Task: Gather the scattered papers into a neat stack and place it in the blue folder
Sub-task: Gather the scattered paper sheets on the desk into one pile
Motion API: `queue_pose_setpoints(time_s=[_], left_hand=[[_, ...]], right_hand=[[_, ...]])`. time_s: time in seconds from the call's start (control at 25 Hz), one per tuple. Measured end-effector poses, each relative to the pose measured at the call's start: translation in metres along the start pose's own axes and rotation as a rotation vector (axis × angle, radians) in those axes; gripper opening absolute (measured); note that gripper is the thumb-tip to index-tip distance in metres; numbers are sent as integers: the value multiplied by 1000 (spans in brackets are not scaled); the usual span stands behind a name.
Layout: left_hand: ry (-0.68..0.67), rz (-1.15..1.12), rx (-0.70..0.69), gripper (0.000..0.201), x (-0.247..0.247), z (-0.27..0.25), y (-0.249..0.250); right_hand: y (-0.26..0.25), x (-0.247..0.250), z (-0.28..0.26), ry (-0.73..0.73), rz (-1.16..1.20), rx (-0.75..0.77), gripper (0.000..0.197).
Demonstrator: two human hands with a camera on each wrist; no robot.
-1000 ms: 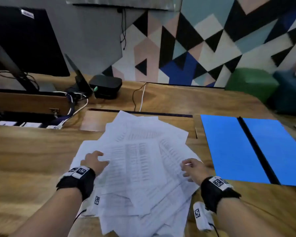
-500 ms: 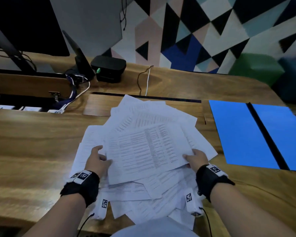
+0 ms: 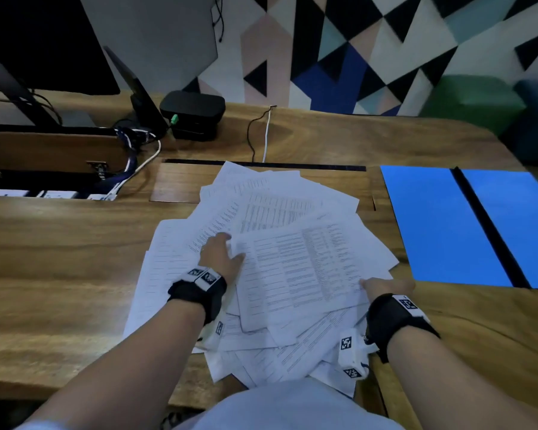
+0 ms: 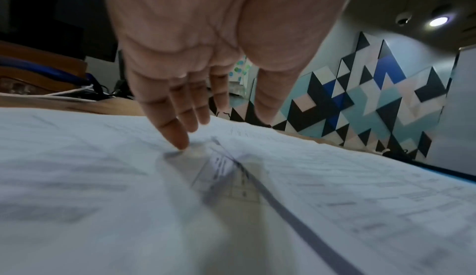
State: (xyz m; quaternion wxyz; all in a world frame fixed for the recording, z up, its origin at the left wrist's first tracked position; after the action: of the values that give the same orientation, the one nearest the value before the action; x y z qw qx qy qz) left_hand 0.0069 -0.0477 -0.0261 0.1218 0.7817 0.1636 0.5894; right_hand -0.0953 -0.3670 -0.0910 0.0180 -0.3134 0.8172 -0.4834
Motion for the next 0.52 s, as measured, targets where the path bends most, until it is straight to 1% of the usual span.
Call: queue_pose_setpoints(time_s=[0.04, 0.08, 0.12, 0.16, 0.24, 0.28, 0.32, 0.36, 0.44, 0.48, 0.52], left_hand=[[-28, 7, -54, 69, -2, 9, 6], [-78, 48, -92, 79, -4, 17, 15], [-142, 130, -115, 83, -7, 23, 20], [-199, 236, -127, 83, -9, 25, 27], [-302, 415, -124, 73, -10, 25, 37], [-337, 437, -122, 69, -10, 23, 42], [-352, 430, -135, 70, -11, 20, 48], [-349, 393, -159, 74, -14, 17, 52], [-383, 221, -153, 89, -23, 10, 56], [-422, 118, -125, 94, -28, 4, 59], [-448, 25, -107, 93, -35, -2, 59]], right_hand=[[-9, 2, -17, 32, 61, 20, 76], [-19, 4, -30, 41, 92, 82, 55], [-25, 10, -39, 43, 98, 151, 47], [-31, 17, -42, 6, 64, 222, 45], [-36, 23, -36, -70, -14, 315, 40], [-39, 25, -34, -117, -48, 331, 35], [-42, 24, -29, -128, -28, 332, 28], [-44, 23, -27, -140, -47, 345, 22], [-49, 20, -27, -148, -53, 398, 16], [-53, 18, -28, -154, -34, 414, 15], [-57, 15, -34, -177, -16, 433, 12]])
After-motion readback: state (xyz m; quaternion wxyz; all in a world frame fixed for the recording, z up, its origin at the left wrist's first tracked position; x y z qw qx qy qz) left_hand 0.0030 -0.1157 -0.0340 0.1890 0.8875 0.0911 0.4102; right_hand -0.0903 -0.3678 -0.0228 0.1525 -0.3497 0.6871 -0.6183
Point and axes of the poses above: each hand's wrist, its own z-axis towards the middle knuckle, its own x-axis out of the back of the hand, y = z × x, the point moved 1 cm from there along z, towards the middle knuckle, and after that the axes turned 13 degrees about z, right-handed, at the moved point
